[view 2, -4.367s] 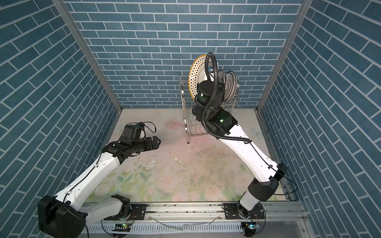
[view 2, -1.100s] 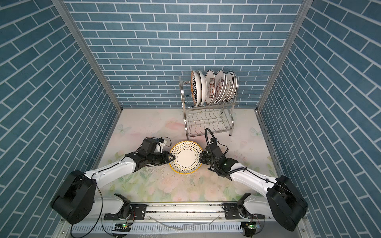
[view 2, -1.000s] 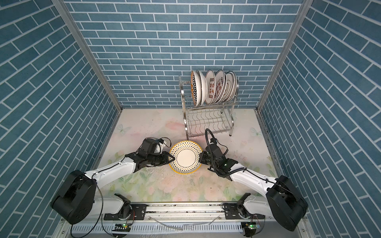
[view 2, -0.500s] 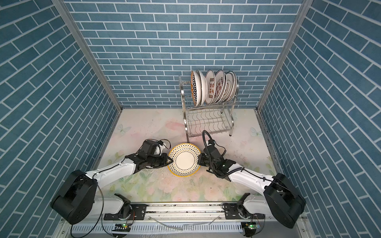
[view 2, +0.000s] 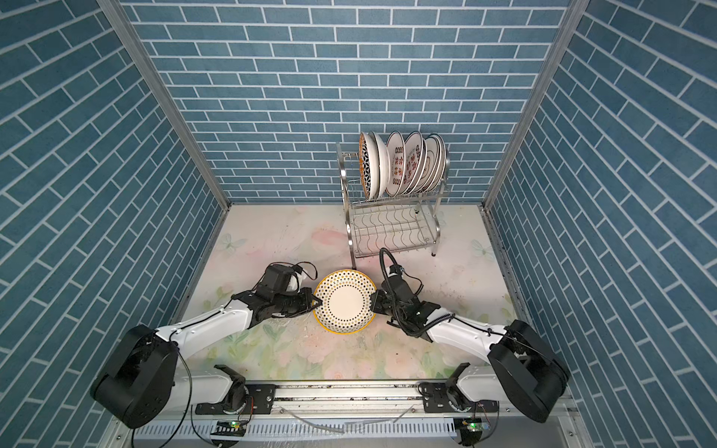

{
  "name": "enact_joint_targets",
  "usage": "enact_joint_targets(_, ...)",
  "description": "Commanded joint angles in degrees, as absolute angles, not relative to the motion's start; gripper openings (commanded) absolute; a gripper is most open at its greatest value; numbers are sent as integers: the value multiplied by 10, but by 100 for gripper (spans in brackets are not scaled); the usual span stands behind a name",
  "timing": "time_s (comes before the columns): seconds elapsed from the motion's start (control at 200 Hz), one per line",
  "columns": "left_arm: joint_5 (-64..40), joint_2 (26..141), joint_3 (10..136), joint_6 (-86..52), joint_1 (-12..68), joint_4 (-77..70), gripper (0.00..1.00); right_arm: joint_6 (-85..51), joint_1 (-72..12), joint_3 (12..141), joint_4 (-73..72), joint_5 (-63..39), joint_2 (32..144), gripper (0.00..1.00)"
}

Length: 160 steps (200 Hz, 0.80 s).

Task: Unload the plates from the dish rack
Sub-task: Place the plate at the middle-right of the table.

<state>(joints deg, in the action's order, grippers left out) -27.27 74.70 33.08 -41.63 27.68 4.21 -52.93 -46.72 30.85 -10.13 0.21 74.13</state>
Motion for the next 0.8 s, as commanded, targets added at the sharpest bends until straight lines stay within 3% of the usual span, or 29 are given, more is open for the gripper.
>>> enact_joint_targets(0.0, -288, 739, 323, -398, 279, 47, 0, -553, -473, 306, -187, 0, 735, 25)
enact_joint_targets(0.22, -292, 720, 317, -396, 268, 55, 0, -556, -473, 302, -198, -1, 735, 52)
enact_joint_targets(0.485, -295, 713, 318, -395, 263, 63, 0, -561, -473, 289, -194, 12, 726, 64)
enact_joint_targets(0.795, -293, 697, 305, -402, 263, 64, 0, -560, -472, 265, -146, 45, 674, 68)
